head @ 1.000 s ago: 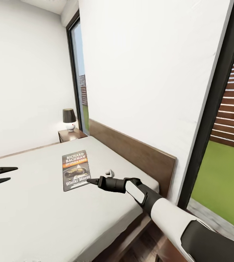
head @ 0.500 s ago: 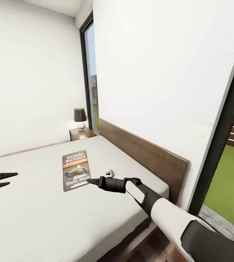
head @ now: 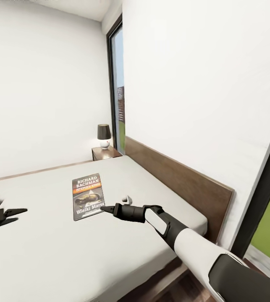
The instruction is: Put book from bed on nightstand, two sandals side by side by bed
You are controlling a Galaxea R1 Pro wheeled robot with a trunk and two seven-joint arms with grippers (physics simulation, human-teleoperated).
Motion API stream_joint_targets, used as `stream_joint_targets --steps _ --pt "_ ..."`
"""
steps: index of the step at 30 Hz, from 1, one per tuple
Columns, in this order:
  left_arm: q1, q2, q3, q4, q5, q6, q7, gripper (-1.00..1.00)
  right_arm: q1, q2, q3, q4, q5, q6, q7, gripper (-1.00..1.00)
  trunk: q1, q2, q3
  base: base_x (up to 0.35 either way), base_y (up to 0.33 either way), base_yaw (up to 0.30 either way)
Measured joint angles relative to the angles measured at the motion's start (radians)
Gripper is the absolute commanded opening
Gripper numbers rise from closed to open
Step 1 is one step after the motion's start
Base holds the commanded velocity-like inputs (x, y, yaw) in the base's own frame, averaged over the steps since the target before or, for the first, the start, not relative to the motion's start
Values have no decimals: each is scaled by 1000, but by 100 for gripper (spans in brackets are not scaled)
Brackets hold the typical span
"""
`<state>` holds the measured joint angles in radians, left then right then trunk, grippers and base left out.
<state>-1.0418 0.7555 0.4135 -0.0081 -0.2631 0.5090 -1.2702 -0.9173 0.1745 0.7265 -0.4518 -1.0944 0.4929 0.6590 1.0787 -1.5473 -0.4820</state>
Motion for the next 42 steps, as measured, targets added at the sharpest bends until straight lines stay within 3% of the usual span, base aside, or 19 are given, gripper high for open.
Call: stream_joint_targets --steps 10,30,42 --pt "37 -10 0 1 2 -57 -5 100 0 0 0 0 0 0 -1 -100 0 0 0 0 0 184" --pt "56 -8 3 0 2 -63 -9 100 0 0 -10 9 -5 -3 1 -100 0 0 0 0 0 173" --pt "56 -2 3 -1 4 -60 -10 100 0 0 -11 72 -6 -46 0 -100 0 0 -3 0 0 191"
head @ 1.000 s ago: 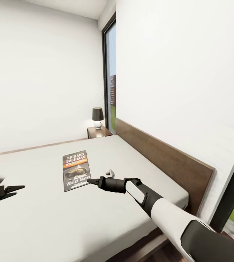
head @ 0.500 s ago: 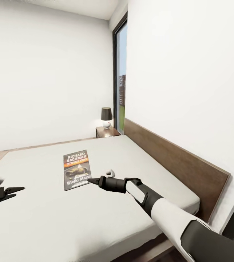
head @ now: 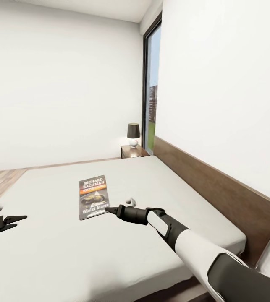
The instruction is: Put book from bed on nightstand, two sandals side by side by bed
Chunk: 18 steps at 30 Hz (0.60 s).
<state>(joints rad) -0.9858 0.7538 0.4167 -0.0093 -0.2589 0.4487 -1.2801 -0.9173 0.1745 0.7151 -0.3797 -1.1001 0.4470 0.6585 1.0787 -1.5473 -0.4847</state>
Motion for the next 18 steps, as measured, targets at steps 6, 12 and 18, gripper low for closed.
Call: stream_joint_targets --steps 6,12,18 --pt "0 -6 -1 0 -1 1 1 100 0 0 1 16 -1 -6 -2 -100 0 0 0 0 0 246" --pt "0 -7 0 1 -2 6 0 100 0 0 1 23 1 -9 -2 -100 0 0 0 0 0 258" --pt "0 -8 -1 1 -2 9 1 100 0 0 1 24 3 -9 -2 -100 0 0 0 0 0 260"
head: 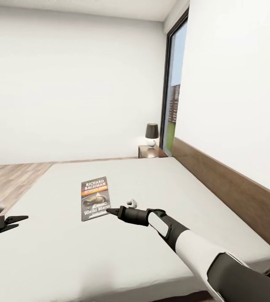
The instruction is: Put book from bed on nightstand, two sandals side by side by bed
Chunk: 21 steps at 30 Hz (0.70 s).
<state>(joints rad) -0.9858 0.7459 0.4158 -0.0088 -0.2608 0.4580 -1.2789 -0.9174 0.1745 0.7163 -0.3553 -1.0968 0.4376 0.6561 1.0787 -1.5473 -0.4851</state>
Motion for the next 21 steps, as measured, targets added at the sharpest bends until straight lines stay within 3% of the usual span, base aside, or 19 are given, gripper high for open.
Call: stream_joint_targets --steps 21 --pt "2 -1 -1 0 0 4 0 100 4 0 1 2 1 0 -1 -100 0 0 0 0 0 261"
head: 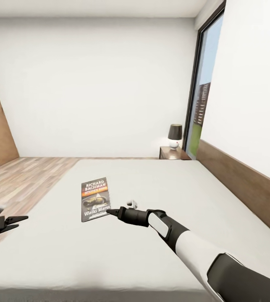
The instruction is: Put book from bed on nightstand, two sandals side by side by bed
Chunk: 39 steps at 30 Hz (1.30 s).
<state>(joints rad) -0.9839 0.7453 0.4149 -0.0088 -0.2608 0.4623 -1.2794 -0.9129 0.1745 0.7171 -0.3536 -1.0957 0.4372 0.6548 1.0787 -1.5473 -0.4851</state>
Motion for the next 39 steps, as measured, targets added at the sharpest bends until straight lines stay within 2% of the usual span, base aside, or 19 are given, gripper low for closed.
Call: stream_joint_targets --steps 10,21,39 --pt "7 -2 0 0 0 0 -1 100 3 0 0 0 0 0 0 -100 0 0 0 0 0 261" --pt "13 -20 0 0 0 0 1 100 3 0 0 0 0 0 0 -100 0 0 0 0 0 262" --pt "19 -23 0 0 0 0 4 100 4 0 0 0 0 0 0 -100 0 0 0 0 0 261"
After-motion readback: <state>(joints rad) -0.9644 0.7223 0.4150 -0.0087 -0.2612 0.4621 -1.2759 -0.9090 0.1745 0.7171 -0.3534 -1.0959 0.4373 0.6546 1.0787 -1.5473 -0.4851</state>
